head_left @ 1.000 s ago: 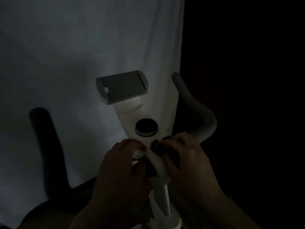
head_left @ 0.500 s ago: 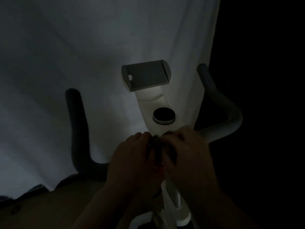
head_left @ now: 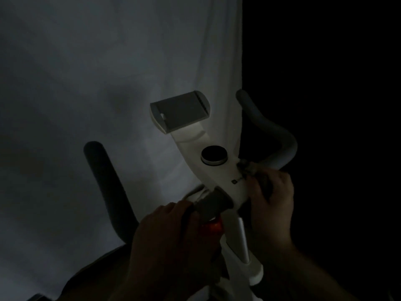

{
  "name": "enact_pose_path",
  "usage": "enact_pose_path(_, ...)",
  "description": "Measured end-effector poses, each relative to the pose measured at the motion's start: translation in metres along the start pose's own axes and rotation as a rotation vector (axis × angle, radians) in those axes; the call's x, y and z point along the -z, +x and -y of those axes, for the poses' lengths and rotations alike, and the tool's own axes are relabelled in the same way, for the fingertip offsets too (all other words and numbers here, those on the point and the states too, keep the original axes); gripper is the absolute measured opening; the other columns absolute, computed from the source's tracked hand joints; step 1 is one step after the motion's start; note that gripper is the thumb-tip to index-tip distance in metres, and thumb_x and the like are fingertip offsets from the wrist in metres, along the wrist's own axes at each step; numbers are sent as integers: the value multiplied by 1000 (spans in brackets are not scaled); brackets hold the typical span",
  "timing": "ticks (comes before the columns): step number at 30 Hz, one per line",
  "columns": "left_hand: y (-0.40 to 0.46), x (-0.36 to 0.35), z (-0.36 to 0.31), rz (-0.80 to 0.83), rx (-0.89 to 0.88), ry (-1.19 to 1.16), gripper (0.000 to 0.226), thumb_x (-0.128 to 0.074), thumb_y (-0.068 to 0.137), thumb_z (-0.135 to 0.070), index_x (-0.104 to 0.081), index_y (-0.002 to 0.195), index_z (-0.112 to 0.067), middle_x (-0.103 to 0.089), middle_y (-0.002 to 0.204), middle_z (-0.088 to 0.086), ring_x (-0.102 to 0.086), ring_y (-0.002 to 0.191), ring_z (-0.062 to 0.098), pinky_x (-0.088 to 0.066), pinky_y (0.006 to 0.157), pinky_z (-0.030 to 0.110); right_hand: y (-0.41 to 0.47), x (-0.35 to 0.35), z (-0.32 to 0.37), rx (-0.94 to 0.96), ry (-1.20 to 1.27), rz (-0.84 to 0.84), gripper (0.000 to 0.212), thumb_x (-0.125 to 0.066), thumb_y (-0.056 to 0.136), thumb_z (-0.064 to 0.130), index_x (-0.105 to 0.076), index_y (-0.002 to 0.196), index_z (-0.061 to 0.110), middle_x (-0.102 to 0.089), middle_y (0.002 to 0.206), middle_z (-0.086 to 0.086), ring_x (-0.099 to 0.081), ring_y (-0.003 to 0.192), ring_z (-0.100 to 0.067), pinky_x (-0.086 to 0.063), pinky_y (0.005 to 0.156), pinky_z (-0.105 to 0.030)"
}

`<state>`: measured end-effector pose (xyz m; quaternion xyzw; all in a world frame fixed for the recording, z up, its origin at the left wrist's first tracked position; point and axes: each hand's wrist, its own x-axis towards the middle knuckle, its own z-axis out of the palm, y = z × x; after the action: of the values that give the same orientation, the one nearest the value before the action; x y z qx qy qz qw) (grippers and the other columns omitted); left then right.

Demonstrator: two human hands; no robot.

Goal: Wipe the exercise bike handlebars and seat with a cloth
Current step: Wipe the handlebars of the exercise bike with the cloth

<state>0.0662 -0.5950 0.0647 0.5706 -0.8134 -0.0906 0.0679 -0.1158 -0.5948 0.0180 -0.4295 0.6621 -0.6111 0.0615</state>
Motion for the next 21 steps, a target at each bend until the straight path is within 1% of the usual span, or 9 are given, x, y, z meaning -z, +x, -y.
enact_pose_path(2, -4, -7, -1, -28, -29, 97, 46, -17, 99, -51, -23, 140, -30, -37, 142, -8, -40, 125, 7, -28, 107, 23, -27, -15, 10, -148, 114, -152, 29, -56, 90, 26, -59, 117, 17, -42, 107, 10, -46, 107, -14, -39, 84, -14)
enact_pose_path(4, -6, -14, -1, -150, -88, 129, 48, -6, 97, -51, -24, 138, -36, -45, 132, -15, -47, 109, 1, -35, 100, 20, -31, -23, 17, -302, 259, -354, 26, -52, 94, 28, -55, 118, 22, -41, 106, 13, -48, 106, -11, -41, 81, -11)
enact_pose_path(8, -8, -23, 5, -232, -131, 130, 44, -11, 98, -47, -24, 138, -36, -50, 122, -17, -48, 96, -1, -36, 83, 16, -42, -48, 34, -576, 552, -528, 25, -50, 94, 40, -42, 110, 56, -47, 119, 13, -53, 108, -9, -50, 89, -36)
enact_pose_path(9, -6, -23, 7, -235, -147, 143, 43, -11, 98, -46, -24, 138, -36, -50, 119, -17, -47, 91, -1, -36, 77, 15, -43, -49, 38, -644, 619, -547, 26, -50, 93, 41, -40, 111, 58, -49, 124, 9, -54, 111, -13, -51, 90, -40)
enact_pose_path(11, -4, -23, 9, -245, -190, 141, 43, -11, 98, -45, -22, 137, -35, -50, 110, -17, -44, 79, -1, -32, 64, 15, -29, -48, 24, -835, 703, -585, 34, -48, 96, 39, -40, 128, 42, -51, 127, 3, -55, 111, -19, -49, 92, -42)
enact_pose_path(13, -6, -21, 8, -238, -198, 141, 42, -10, 97, -45, -23, 135, -34, -46, 96, -16, -41, 69, 0, -27, 54, 16, -15, -39, 11, -999, 830, -499, 45, -47, 94, 39, -43, 135, 19, -54, 127, -5, -56, 113, -28, -47, 93, -44)
enact_pose_path(15, -6, -20, 8, -235, -204, 151, 41, -9, 96, -44, -27, 131, -34, -41, 88, -14, -40, 65, 1, -24, 50, 17, -22, -40, 9, -1036, 957, -349, 49, -45, 94, 40, -47, 132, 9, -56, 130, -12, -56, 116, -34, -46, 97, -50)
enact_pose_path(18, -4, -19, 12, -236, -228, 185, 44, -6, 93, -46, -29, 130, -34, -39, 86, -13, -40, 66, 1, -23, 49, 18, -40, -37, 22, -1182, 1234, -243, 38, -39, 100, 33, -53, 126, 9, -56, 129, -18, -53, 119, -35, -41, 103, -48)
enact_pose_path(21, -7, -19, 15, -245, -267, 201, 48, -7, 93, -46, -29, 133, -31, -44, 91, -14, -39, 68, 0, -20, 49, 17, -50, -27, 31, -1139, 1531, -218, 38, -33, 102, 26, -54, 129, 9, -56, 128, -21, -53, 114, -36, -43, 95, -44)
